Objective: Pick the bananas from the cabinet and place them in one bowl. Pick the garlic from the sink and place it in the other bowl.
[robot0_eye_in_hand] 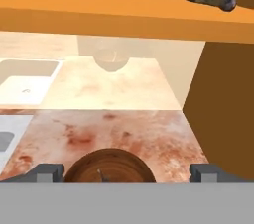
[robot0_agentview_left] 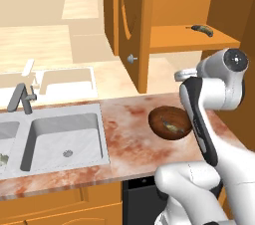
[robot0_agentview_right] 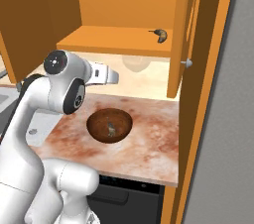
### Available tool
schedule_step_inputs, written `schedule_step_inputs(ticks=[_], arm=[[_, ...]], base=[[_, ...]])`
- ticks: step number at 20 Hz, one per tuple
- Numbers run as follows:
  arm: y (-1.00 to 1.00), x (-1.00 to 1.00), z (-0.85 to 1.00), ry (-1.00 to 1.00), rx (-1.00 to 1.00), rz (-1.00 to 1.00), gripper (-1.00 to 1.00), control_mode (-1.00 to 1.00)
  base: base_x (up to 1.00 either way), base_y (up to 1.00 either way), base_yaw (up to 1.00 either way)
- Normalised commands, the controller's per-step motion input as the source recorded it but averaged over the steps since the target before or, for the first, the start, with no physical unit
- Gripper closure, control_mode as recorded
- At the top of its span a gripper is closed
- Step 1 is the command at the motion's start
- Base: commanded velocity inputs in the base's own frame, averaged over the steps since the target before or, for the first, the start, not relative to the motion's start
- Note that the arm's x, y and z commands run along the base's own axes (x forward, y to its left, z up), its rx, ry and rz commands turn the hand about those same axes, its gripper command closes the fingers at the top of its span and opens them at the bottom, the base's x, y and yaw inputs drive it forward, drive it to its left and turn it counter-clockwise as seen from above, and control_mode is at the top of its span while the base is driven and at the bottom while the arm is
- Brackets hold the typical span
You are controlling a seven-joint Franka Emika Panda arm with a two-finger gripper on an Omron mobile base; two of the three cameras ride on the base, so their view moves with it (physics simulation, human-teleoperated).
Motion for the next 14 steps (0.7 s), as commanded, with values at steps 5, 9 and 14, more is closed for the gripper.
schedule_step_inputs(ticks=[5,9,14], arm=[[0.0,-0.16,0.22,0.07,0.0,0.0,-1.0,-1.0],[0.0,-0.12,0.23,0.08,0.0,0.0,-1.0,-1.0],[0.0,-0.03,0.22,0.08,0.0,0.0,-1.0,-1.0]], base=[[0.0,0.0,0.0],[0.0,0.0,0.0],[0.0,0.0,0.0]])
